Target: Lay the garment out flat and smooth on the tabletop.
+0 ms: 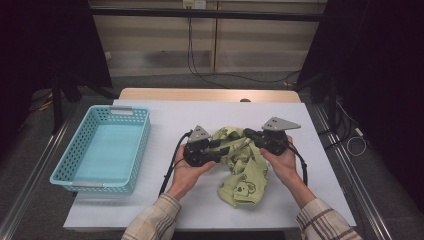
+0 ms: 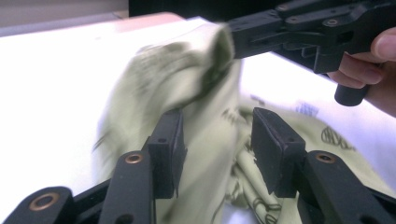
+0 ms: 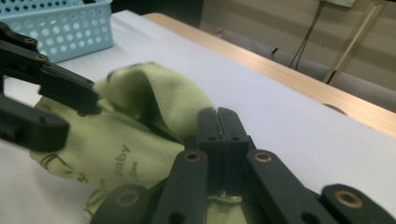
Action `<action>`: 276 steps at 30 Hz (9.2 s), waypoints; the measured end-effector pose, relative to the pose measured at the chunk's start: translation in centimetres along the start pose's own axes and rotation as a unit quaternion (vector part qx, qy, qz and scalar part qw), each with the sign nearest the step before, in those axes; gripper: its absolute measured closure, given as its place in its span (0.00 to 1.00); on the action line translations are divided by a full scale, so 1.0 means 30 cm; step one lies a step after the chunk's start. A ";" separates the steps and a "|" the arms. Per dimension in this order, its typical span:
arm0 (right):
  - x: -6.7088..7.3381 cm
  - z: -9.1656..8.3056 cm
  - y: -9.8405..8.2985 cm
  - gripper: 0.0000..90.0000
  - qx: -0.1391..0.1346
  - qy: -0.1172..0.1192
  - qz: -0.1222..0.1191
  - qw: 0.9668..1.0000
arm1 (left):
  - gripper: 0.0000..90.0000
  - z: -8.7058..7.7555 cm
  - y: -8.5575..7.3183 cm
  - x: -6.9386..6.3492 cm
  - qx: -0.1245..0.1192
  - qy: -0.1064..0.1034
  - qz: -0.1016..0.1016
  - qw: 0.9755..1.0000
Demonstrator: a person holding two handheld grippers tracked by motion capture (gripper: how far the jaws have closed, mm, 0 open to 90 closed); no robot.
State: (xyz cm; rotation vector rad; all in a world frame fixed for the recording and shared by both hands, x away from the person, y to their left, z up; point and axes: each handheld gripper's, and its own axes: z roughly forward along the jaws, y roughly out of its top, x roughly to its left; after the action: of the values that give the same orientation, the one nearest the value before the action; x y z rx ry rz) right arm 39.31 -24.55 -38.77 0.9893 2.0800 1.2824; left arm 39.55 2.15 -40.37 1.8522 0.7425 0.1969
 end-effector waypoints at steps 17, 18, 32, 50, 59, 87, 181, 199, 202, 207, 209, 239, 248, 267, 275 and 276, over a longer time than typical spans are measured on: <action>-0.099 -0.077 -0.030 1.00 -0.003 -0.038 0.019 0.999 | 0.74 -0.020 -0.003 0.057 -0.027 0.026 -0.046 0.998; -0.113 -0.086 -0.034 1.00 -0.005 -0.047 0.026 0.999 | 0.76 -0.025 -0.004 0.053 -0.025 0.026 -0.053 0.998; -0.166 -0.104 -0.053 1.00 -0.002 -0.071 0.046 0.996 | 0.51 0.010 -0.045 -0.014 0.031 0.031 0.039 0.998; -0.158 -0.158 -0.020 0.99 -0.030 -0.052 0.037 0.998 | 0.89 -0.058 0.092 0.037 -0.027 0.023 -0.001 0.999; -0.128 -0.240 0.072 0.99 -0.067 -0.031 0.013 0.997 | 0.91 -0.179 0.188 0.045 -0.049 0.017 0.013 0.999; -0.050 -0.031 -0.150 0.70 0.043 -0.020 -0.016 0.999 | 0.73 -0.002 -0.039 0.201 0.046 0.087 -0.065 0.993; -0.338 0.204 0.108 0.95 -0.003 -0.092 0.031 0.995 | 0.59 0.140 0.170 0.408 0.048 0.150 -0.054 0.986; -0.243 0.057 0.003 0.48 -0.011 -0.048 0.041 0.998 | 0.23 0.023 0.078 0.264 0.021 0.107 -0.039 0.993; -0.226 0.035 -0.010 0.50 -0.011 -0.040 0.036 0.999 | 0.20 0.002 0.066 0.236 0.041 0.104 -0.005 0.994; -0.192 0.030 -0.070 0.62 0.016 -0.019 0.021 0.999 | 0.12 -0.007 0.039 0.175 0.012 0.092 -0.014 0.996; -0.184 0.039 -0.091 0.68 0.027 -0.011 0.016 0.999 | 0.06 -0.012 0.021 0.165 0.008 0.092 -0.021 0.995; -0.119 0.161 -0.185 0.93 0.108 -0.009 -0.029 0.994 | 0.05 -0.068 -0.079 0.145 0.003 0.110 0.003 0.994; -0.230 0.030 -0.112 0.94 0.018 -0.045 0.049 0.998 | 0.06 -0.063 -0.080 0.148 0.002 0.119 0.010 0.993; -0.480 -0.094 -0.043 0.94 -0.041 -0.147 0.108 0.982 | 0.06 -0.010 -0.077 0.133 0.020 0.106 0.023 0.994; -0.485 -0.088 -0.095 0.94 -0.033 -0.152 0.114 0.981 | 0.11 0.052 -0.079 0.131 0.031 0.072 0.033 0.996; -0.493 -0.095 -0.101 0.94 -0.033 -0.156 0.118 0.980 | 0.11 0.058 -0.079 0.133 0.036 0.061 0.033 0.997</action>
State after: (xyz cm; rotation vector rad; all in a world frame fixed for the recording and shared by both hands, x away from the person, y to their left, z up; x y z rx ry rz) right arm 45.31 -38.66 -39.71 1.3442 1.7121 1.2079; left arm 42.56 3.61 -44.02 1.9471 0.7809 0.3321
